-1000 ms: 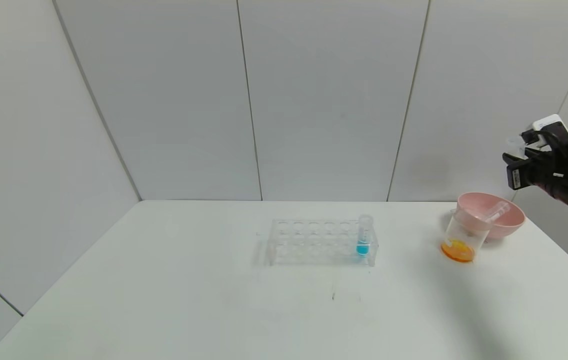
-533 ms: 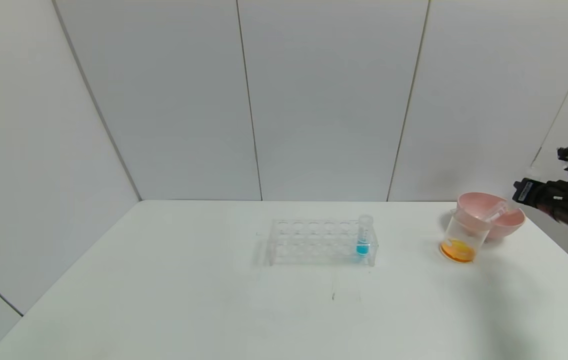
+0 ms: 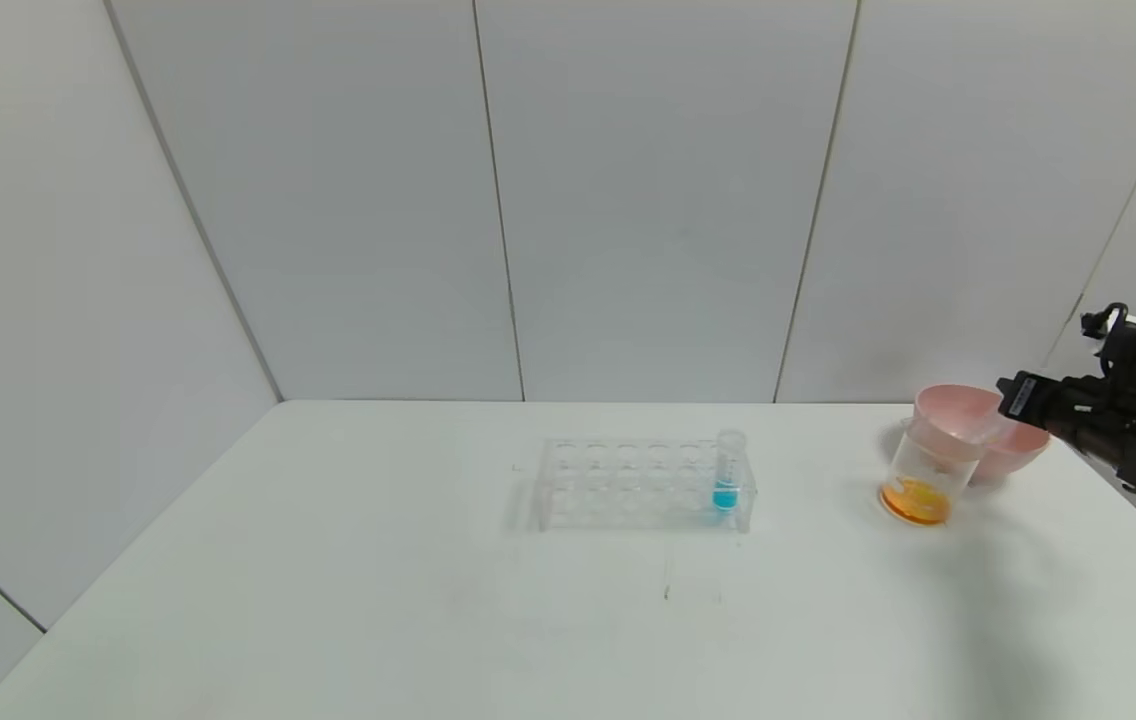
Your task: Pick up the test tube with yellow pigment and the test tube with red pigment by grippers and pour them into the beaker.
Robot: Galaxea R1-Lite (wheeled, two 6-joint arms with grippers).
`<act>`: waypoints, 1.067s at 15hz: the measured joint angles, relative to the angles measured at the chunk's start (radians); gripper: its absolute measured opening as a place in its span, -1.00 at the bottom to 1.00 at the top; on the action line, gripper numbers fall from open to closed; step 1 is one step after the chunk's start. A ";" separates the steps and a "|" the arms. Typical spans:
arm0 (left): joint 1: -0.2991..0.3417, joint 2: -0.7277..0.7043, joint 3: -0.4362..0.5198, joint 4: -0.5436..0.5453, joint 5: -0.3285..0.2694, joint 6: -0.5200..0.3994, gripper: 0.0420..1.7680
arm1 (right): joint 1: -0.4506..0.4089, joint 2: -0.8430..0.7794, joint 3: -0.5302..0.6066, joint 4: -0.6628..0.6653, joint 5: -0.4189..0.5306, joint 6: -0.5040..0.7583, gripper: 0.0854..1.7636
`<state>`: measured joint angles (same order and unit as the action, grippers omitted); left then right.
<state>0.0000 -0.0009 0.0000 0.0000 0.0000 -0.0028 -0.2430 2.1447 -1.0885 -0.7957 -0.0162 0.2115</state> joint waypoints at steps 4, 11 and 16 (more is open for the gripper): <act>0.000 0.000 0.000 0.000 0.000 0.000 1.00 | 0.012 0.007 -0.011 -0.008 -0.008 -0.015 0.29; 0.000 0.000 0.000 0.000 0.000 0.000 1.00 | 0.024 -0.227 0.041 0.015 -0.001 -0.014 0.67; 0.000 0.000 0.000 0.000 0.000 0.000 1.00 | 0.072 -0.785 0.270 0.129 0.001 -0.024 0.80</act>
<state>0.0000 -0.0009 0.0000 0.0000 0.0000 -0.0028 -0.1711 1.3600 -0.8183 -0.6668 -0.0151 0.1877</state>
